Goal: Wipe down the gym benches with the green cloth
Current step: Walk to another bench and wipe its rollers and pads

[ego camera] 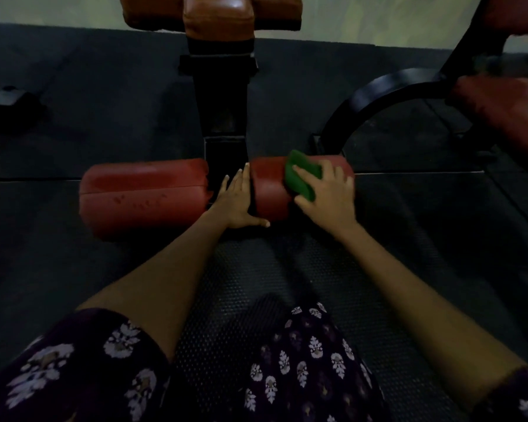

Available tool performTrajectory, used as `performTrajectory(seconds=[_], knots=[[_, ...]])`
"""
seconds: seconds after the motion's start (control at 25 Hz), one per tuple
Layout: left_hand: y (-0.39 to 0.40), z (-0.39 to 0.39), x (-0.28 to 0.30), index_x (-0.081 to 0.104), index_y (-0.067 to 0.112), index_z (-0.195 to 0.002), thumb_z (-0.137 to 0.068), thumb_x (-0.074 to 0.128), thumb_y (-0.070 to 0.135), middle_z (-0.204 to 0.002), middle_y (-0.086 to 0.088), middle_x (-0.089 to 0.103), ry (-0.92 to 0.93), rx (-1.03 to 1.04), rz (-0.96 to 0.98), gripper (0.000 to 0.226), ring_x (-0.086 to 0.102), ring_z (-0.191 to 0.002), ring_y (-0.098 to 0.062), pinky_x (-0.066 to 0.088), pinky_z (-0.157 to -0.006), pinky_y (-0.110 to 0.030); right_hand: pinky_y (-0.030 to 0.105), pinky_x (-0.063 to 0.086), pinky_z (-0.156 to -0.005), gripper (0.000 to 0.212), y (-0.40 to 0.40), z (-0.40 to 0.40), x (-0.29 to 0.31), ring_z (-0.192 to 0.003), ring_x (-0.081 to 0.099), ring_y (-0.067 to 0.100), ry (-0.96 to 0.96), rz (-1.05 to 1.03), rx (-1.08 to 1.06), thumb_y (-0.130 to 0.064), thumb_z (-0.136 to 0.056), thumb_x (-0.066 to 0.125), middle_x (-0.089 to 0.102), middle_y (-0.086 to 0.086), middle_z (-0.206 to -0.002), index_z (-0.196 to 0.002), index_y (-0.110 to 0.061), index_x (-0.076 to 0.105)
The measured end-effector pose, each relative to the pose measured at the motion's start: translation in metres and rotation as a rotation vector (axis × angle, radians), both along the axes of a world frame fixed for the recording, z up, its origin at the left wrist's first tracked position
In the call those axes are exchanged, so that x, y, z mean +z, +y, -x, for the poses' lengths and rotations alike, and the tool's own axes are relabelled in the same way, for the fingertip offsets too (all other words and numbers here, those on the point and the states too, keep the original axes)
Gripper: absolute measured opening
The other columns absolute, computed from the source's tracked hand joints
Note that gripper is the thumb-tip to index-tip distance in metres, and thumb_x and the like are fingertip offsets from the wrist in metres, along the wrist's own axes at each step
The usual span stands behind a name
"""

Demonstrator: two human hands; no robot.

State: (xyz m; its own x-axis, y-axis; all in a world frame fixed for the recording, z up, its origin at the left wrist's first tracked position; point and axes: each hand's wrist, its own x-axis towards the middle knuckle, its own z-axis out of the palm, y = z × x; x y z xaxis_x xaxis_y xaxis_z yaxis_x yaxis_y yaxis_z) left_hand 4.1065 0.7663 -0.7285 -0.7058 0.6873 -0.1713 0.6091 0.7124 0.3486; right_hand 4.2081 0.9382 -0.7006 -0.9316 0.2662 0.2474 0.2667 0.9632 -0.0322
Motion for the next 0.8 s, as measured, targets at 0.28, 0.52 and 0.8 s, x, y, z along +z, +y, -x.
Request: performTrajectory(seconds=[0.28, 0.52, 0.8], knots=[[0.004, 0.001, -0.002, -0.026, -0.002, -0.141, -0.067, 0.070, 0.062, -0.155, -0.016, -0.019, 0.015, -0.011, 0.056, 0.137, -0.013, -0.145, -0.022, -0.013, -0.116, -0.041, 0.047, 0.031, -0.099, 0.049, 0.035, 0.020, 0.021, -0.121, 0.038, 0.036, -0.068, 0.119, -0.326, -0.043, -0.087, 0.052, 0.041, 0.015, -0.133, -0.132, -0.022, 0.051], [0.009, -0.003, 0.000, -0.025, -0.003, -0.141, -0.071, 0.067, 0.063, -0.155, -0.016, -0.021, 0.016, -0.017, 0.085, 0.133, -0.015, -0.145, -0.023, -0.013, -0.115, -0.042, 0.047, 0.032, -0.102, 0.051, 0.057, 0.020, 0.039, -0.124, 0.038, 0.037, -0.195, 0.158, -0.127, -0.042, -0.090, 0.051, 0.041, 0.015, -0.135, -0.139, -0.026, 0.045], [0.009, 0.000, 0.001, -0.028, -0.004, -0.139, -0.073, 0.061, 0.067, -0.153, -0.017, -0.025, 0.029, -0.020, 0.179, 0.132, -0.018, -0.144, -0.024, -0.013, -0.115, -0.044, 0.044, 0.039, -0.097, 0.045, 0.030, 0.093, 0.055, -0.118, 0.052, 0.034, -0.359, 0.106, -0.032, -0.045, -0.095, 0.038, 0.056, 0.016, -0.128, -0.126, -0.019, 0.056]])
